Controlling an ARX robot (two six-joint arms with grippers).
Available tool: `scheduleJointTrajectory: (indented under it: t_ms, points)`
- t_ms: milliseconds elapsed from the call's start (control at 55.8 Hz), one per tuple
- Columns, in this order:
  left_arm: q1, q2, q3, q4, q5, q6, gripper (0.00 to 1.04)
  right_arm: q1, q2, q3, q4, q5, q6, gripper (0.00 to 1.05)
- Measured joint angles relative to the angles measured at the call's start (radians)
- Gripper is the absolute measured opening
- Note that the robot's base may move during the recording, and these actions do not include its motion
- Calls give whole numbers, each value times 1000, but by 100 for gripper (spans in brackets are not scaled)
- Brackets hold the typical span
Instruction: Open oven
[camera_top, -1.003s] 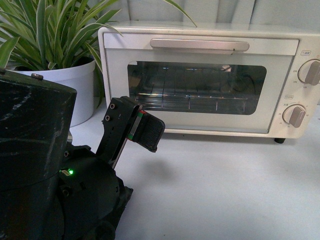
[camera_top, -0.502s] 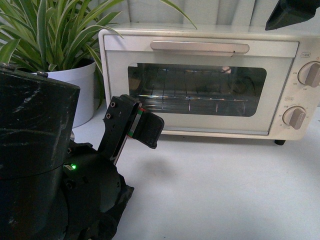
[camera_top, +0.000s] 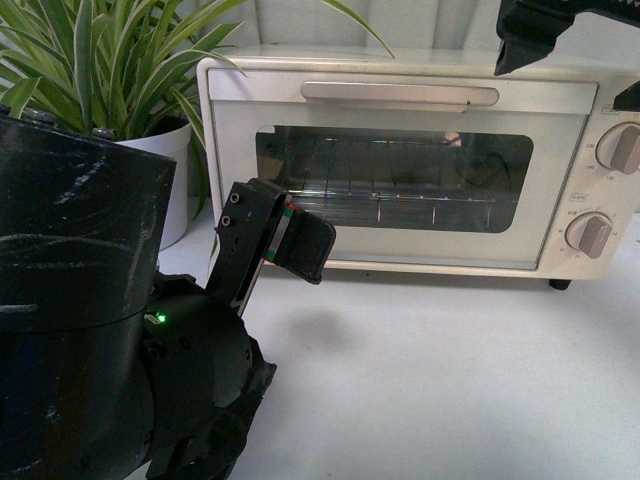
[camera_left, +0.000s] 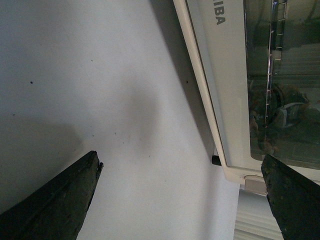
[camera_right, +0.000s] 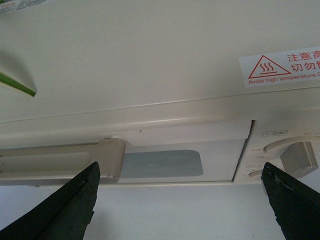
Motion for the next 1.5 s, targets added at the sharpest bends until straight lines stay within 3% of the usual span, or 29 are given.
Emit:
scheduleJointTrajectory:
  t_ms: [717, 1505]
  points:
    - [6, 2, 0, 5, 0, -8, 98, 21, 49, 36, -47, 16, -8, 95]
    - [15, 2, -7, 6, 0, -11, 98, 51, -114, -238, 57, -67, -68, 95]
